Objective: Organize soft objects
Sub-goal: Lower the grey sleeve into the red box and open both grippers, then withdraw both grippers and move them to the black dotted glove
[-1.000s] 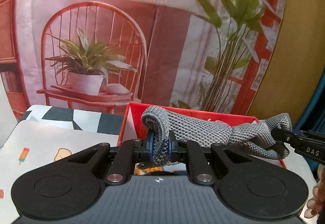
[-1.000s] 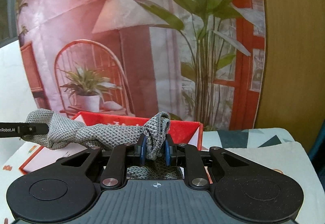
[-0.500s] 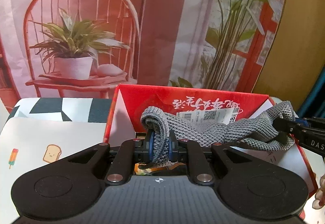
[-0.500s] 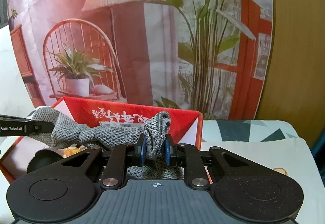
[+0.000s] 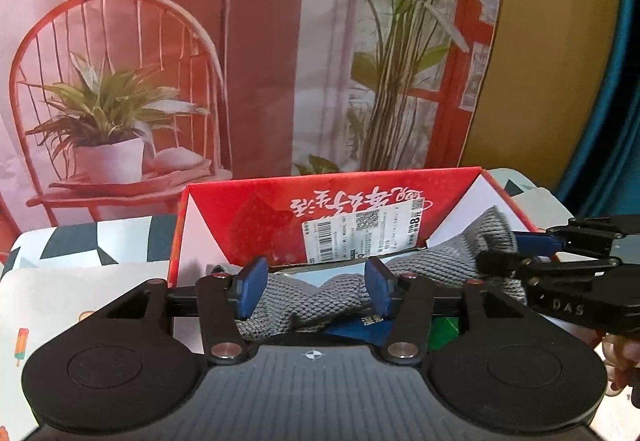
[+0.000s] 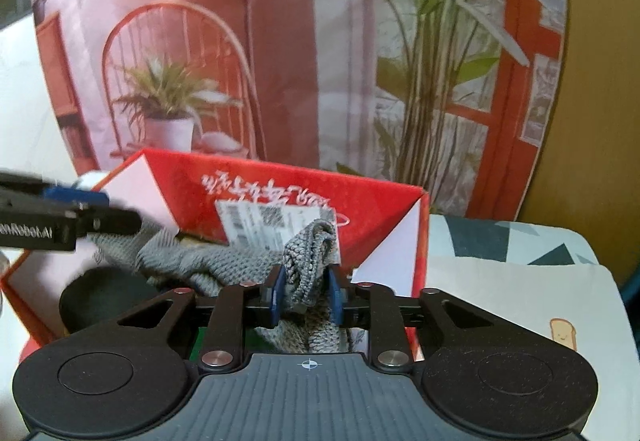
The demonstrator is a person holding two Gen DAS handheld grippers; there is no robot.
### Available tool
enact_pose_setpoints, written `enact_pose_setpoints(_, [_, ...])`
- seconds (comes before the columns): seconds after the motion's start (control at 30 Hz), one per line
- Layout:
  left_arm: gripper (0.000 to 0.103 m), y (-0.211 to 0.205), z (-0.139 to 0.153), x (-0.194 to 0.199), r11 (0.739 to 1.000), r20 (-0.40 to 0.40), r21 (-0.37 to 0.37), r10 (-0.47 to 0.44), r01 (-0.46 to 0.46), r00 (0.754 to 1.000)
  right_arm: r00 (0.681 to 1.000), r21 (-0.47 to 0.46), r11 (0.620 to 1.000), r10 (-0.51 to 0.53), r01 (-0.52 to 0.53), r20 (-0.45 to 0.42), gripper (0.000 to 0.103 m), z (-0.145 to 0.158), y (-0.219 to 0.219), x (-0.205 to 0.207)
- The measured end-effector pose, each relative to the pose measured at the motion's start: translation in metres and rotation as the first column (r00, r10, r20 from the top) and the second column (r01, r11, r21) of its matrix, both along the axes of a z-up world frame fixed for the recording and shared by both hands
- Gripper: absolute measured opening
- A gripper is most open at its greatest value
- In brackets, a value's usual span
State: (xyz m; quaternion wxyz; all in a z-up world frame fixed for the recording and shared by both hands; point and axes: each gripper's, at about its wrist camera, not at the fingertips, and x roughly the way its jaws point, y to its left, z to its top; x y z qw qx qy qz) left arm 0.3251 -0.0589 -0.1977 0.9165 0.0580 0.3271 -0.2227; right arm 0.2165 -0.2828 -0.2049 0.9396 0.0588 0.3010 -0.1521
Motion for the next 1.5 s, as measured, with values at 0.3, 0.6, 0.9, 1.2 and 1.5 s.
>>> enact_pose_setpoints(0.3, [0.087,0.017,0.019,-0.024,0.999,0.042,-0.032,0.028,-0.027,0.999,0.999,-0.020,0.999,0.031,-0.031,0.037,0.067,0.018,0.019,-0.017])
enact_pose_setpoints(0.6, [0.103,0.042,0.030,-0.058,0.994,0.040,-0.085,0.067,-0.064,0.997,0.993,-0.013,0.998,0.062,-0.061,0.104,0.103,0.033,0.049,-0.045])
enact_pose_setpoints(0.9, [0.103,0.067,0.029,-0.100,0.989,0.075,-0.090,0.122,-0.115,0.990,0.985,0.041,0.999,0.014,-0.022,0.174,0.103,0.034,0.059,-0.080])
enact_pose_setpoints(1.2, [0.103,0.085,0.006,-0.141,0.984,0.050,-0.110,0.149,-0.142,0.988,0.969,0.064,0.998,-0.015,-0.001,0.246,0.103,0.021,0.067,-0.121])
enact_pose_setpoints(1.5, [0.103,0.099,-0.032,-0.170,0.979,-0.019,-0.105,0.173,-0.174,0.985,0.969,0.060,0.998,-0.005,-0.010,0.245,0.103,-0.008,0.083,-0.149])
